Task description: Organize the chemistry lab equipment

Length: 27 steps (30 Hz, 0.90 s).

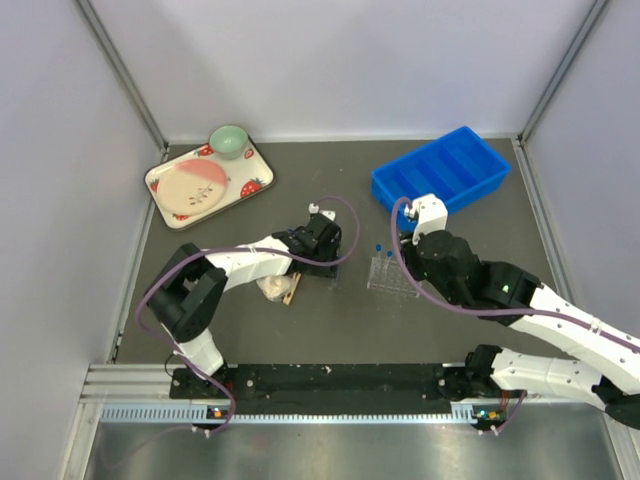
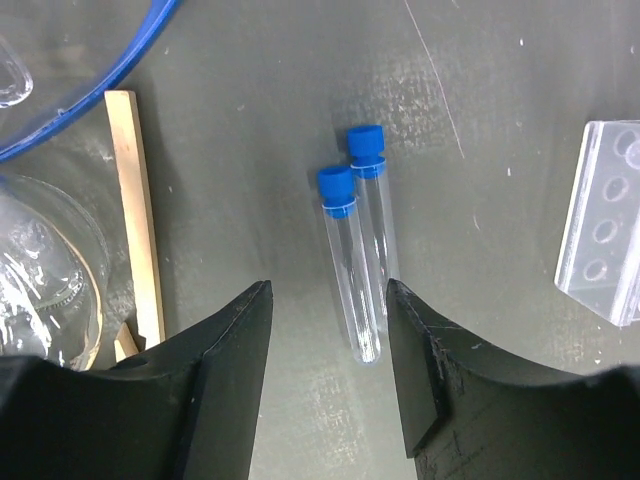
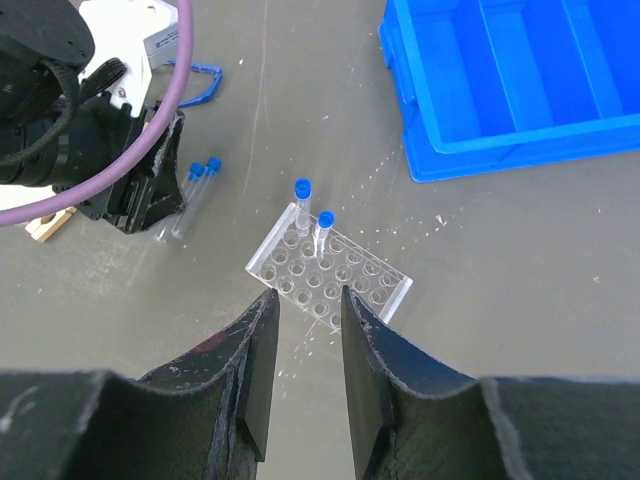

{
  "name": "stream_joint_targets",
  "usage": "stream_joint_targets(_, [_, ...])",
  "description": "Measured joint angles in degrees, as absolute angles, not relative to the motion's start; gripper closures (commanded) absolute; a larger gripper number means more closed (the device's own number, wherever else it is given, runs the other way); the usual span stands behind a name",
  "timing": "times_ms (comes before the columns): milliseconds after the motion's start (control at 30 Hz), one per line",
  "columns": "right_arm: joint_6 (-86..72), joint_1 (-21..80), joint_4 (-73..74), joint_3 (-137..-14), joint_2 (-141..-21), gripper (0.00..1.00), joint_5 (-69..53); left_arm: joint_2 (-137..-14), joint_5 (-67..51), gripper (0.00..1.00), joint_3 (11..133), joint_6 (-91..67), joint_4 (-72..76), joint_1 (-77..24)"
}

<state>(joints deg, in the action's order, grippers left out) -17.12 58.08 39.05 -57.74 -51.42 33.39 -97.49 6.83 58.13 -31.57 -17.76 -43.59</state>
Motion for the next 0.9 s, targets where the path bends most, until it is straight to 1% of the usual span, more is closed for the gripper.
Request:
stream_joint_targets(500, [-17.04, 58.08, 38.94, -56.88, -51.4, 0.68, 33.45, -99.04, 9.56, 0.47, 59.29, -31.4, -18.39, -43.59])
stream_joint_targets(700, [-16.97, 58.08, 38.94, -56.88, -51.4, 0.68, 33.43, -100.84, 9.96, 0.49, 60.31, -31.38, -18.55, -43.59])
stream_joint_targets(800, [-16.97, 58.08, 38.94, -56.88, -51.4, 0.68, 33.41, -101.38, 10.22, 0.52, 60.73, -31.33, -18.61, -43.59])
stream_joint_targets(867, [-16.97, 58.08, 38.94, -56.88, -51.4, 0.68, 33.41, -101.65, 10.46, 0.6, 60.93, -31.33, -18.68, -43.59])
stream_joint_targets(900, [-16.95, 58.08, 38.92, -56.88, -51.4, 0.68, 33.41, -101.73, 10.57, 0.62, 60.99, -31.38, -18.7, -43.59])
